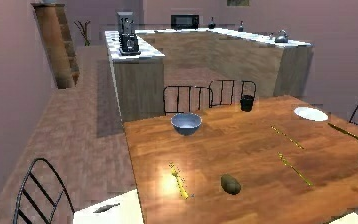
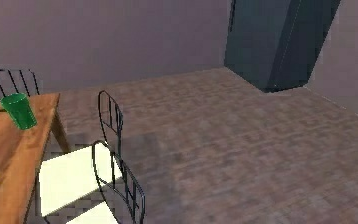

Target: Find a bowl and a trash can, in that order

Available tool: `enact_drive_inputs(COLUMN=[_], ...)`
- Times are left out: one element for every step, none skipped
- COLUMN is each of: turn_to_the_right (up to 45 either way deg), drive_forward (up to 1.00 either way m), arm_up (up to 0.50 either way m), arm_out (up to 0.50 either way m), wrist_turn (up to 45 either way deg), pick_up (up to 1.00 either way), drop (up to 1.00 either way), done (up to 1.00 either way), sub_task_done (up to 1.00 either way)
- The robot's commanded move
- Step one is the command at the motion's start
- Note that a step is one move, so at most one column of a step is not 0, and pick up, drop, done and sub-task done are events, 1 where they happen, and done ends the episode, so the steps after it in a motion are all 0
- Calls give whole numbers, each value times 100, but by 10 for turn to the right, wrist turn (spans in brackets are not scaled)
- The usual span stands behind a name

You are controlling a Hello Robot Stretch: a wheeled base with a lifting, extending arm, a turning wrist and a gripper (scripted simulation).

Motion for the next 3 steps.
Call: enact_drive_inputs(turn_to_the_right=[0,-450,-450], drive_forward=[0,0,0], arm_up=[0,0,0], arm_out=[0,0,0], wrist_turn=[0,0,0], pick_up=[0,0,0], drop=[0,0,0], done=[0,0,0], sub_task_done=[100,0,0])
